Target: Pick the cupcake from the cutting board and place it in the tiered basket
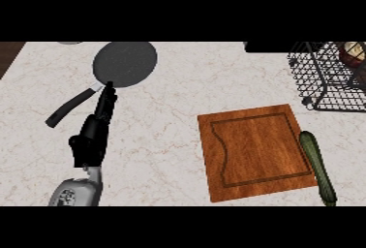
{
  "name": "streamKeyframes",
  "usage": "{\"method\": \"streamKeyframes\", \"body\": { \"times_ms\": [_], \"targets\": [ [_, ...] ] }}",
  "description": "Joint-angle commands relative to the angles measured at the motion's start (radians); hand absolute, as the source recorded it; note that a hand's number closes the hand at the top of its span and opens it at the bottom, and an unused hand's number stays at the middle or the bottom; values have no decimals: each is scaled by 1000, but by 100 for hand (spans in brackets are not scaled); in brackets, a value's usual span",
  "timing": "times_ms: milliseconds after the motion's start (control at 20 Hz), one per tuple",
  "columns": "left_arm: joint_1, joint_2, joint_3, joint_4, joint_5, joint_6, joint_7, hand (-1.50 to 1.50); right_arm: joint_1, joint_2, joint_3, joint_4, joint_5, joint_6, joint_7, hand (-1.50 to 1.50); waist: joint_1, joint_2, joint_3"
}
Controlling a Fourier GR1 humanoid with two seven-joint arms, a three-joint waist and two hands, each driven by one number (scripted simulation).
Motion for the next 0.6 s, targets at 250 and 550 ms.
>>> {"method": "streamKeyframes", "body": {
  "times_ms": [250, 550],
  "targets": [
    [43, 6, 14, -22, 3, 8, -10, 0, 261, -201, -294, 34, -229, 131, -102, -150, -31, -9, 1],
    [40, 1, 7, -21, -5, 12, 1, 0, 529, -336, -458, 136, -335, 302, -279, -150, -37, -7, 1]
  ]
}}
